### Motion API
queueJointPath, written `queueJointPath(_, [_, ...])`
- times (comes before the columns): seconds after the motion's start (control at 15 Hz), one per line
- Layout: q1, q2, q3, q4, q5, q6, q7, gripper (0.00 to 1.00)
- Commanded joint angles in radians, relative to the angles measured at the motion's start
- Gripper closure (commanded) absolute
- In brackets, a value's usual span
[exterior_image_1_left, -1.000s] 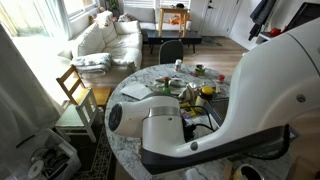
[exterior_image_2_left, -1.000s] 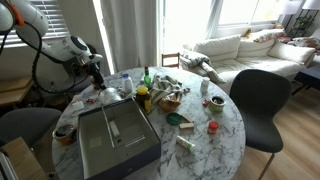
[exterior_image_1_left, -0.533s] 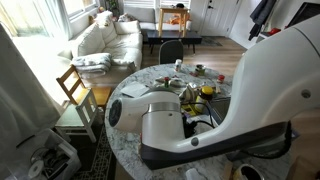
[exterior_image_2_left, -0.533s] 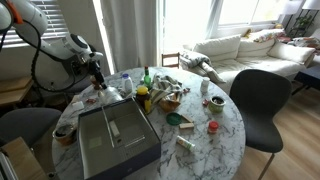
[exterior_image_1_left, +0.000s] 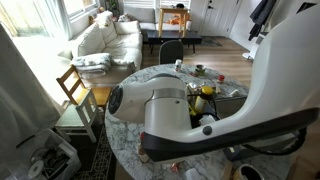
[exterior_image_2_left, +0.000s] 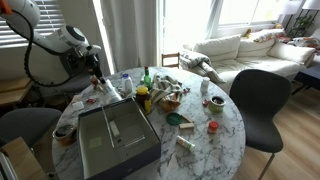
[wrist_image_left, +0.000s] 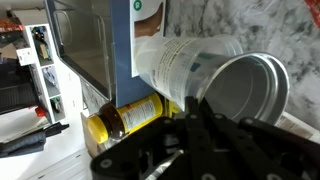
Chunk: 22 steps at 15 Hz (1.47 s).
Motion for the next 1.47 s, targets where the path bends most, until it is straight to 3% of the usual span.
queueJointPath(0.0, [-0.022, -0.095, 0.016, -0.1, 0.021, 0.056, 0.015, 0.99])
queueJointPath(0.2, [-0.042, -0.158, 0.022, -0.167, 0.024, 0.136, 0.026, 0.99])
queueJointPath(0.47, [-0.088, -0.25, 0.023, -0.306, 0.042, 0.388, 0.066, 0.99])
queueJointPath(0.53, [-0.083, -0.25, 0.016, -0.314, 0.03, 0.382, 0.061, 0.99])
queueJointPath(0.6, [-0.069, -0.191, 0.013, -0.223, 0.02, 0.322, 0.04, 0.95])
queueJointPath(0.93, [-0.08, -0.223, 0.016, -0.272, 0.019, 0.35, 0.046, 0.95])
queueJointPath(1.0, [-0.085, -0.232, 0.016, -0.283, 0.022, 0.374, 0.055, 0.99])
queueJointPath(1.4, [-0.111, -0.275, 0.018, -0.332, 0.057, 0.52, 0.086, 0.99])
